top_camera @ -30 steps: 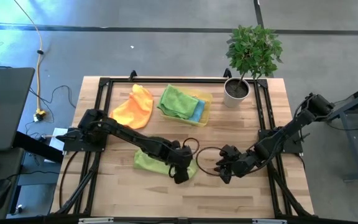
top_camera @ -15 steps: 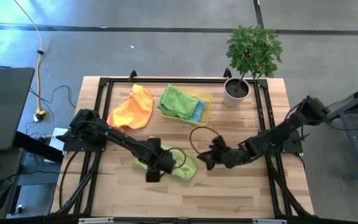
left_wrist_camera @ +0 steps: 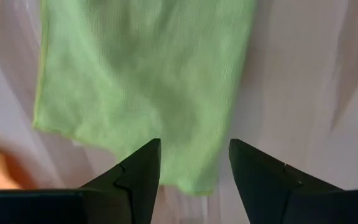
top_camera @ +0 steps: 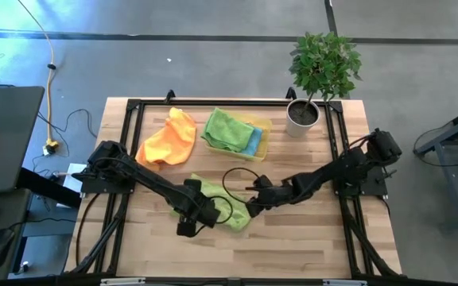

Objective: Fold microfiber towels
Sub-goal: Fold the light green microfiber towel

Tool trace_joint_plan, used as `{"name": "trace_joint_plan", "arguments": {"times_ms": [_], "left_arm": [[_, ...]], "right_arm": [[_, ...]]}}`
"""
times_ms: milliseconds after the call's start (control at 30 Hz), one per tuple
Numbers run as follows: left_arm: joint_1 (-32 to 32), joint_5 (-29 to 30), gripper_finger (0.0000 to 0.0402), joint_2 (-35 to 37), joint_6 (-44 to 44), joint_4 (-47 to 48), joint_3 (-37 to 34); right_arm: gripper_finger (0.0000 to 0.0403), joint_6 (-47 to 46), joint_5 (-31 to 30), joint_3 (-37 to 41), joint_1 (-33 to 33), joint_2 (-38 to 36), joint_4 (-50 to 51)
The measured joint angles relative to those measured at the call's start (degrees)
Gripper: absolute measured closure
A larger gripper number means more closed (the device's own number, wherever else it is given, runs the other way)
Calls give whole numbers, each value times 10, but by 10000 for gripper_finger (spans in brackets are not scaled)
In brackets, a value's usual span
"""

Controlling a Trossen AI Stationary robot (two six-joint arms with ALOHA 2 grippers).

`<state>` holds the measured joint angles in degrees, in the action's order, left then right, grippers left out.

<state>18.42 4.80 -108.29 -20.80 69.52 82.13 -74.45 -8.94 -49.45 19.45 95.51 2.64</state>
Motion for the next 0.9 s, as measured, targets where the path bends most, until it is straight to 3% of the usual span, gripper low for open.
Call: {"name": "trace_joint_plan", "arguments": {"times_ms": [167, 400, 667, 767, 900], "left_arm": [[18, -21, 220, 9, -11, 18, 0], [43, -33, 220, 44, -46, 33, 0], [46, -22, 220, 111, -92, 42, 0], [45, -9, 220, 145, -105, 40, 2], [43, 6, 220, 188, -121, 38, 4]], "right_arm": [[254, 9, 7, -15, -4, 15, 53], [254, 10, 21, -15, -15, 45, 25], [257, 14, 83, -15, -18, 79, -24], [279, 27, 86, -15, -18, 78, -36], [338, 29, 85, -15, -17, 78, -20]]}}
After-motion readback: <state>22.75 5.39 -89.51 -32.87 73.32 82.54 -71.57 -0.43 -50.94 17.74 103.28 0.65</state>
